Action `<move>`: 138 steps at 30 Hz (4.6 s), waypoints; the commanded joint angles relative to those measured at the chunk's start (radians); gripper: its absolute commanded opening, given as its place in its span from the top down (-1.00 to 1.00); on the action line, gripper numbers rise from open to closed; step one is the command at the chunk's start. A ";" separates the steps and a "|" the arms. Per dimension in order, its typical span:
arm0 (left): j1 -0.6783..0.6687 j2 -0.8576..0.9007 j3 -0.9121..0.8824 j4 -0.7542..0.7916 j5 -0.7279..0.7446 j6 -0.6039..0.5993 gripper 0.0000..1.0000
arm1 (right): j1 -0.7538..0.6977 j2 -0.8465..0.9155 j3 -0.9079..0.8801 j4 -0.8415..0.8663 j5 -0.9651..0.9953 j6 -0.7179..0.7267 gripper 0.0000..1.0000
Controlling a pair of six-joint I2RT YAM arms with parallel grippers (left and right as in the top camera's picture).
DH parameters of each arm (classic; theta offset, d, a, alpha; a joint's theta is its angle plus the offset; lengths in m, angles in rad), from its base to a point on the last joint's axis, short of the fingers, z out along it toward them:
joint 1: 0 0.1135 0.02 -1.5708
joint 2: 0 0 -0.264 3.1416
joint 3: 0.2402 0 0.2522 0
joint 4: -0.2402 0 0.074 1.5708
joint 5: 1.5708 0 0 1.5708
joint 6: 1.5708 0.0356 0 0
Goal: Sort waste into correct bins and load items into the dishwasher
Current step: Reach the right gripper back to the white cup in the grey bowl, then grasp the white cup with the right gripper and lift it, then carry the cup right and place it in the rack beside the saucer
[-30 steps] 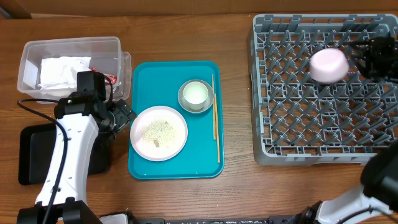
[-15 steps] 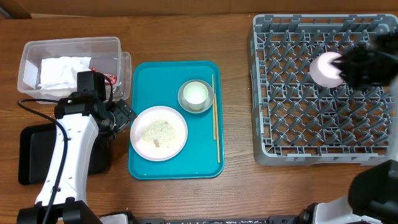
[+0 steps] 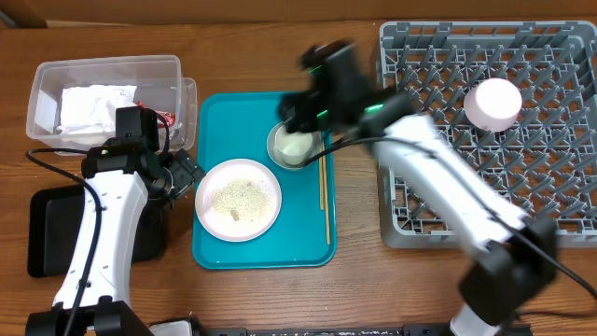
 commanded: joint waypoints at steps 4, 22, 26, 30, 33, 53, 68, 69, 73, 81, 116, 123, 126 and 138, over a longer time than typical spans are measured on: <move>0.004 -0.003 0.000 -0.002 0.004 -0.014 -1.00 | 0.134 0.129 0.006 0.035 0.274 0.047 -0.47; 0.004 -0.003 0.000 -0.003 0.004 -0.014 -1.00 | 0.177 0.227 0.006 0.019 0.386 0.041 0.21; 0.004 -0.003 0.000 -0.002 0.004 -0.014 -1.00 | 0.179 0.234 0.003 0.011 0.387 0.040 0.21; 0.004 -0.003 0.000 -0.002 0.004 -0.014 -1.00 | 0.186 0.234 0.003 0.008 0.386 0.065 0.38; 0.004 -0.003 0.000 -0.002 0.004 -0.014 -1.00 | 0.193 0.234 0.003 0.006 0.376 0.067 0.53; 0.004 -0.003 0.000 -0.002 0.004 -0.014 -1.00 | 0.164 0.141 0.230 -0.160 0.393 0.073 0.92; 0.004 -0.003 0.000 -0.003 0.004 -0.014 -0.99 | -0.454 -0.127 0.321 -0.420 0.010 0.144 0.92; 0.004 -0.003 0.000 -0.002 0.004 -0.014 -1.00 | -0.517 -0.126 0.320 -0.431 -0.089 0.136 0.92; 0.004 -0.003 0.000 -0.002 0.004 -0.014 -1.00 | -0.761 -0.101 0.253 -0.439 -0.544 -0.047 0.92; 0.004 -0.003 0.000 -0.003 0.004 -0.014 -1.00 | -1.025 -0.049 -0.060 -0.238 -1.039 -0.144 0.92; 0.004 -0.003 0.000 -0.002 0.004 -0.014 -1.00 | -1.040 0.004 -0.394 0.166 -1.234 -0.023 0.92; 0.004 -0.003 0.000 -0.003 0.004 -0.014 -1.00 | -1.042 0.004 -0.394 0.165 -1.156 -0.015 0.92; 0.004 -0.003 0.000 -0.003 0.004 -0.014 -1.00 | -1.046 0.005 -0.394 0.166 -1.134 -0.016 0.92; 0.004 -0.003 0.000 -0.003 0.004 -0.014 -1.00 | -1.057 0.085 -0.394 0.152 -1.087 -0.016 0.92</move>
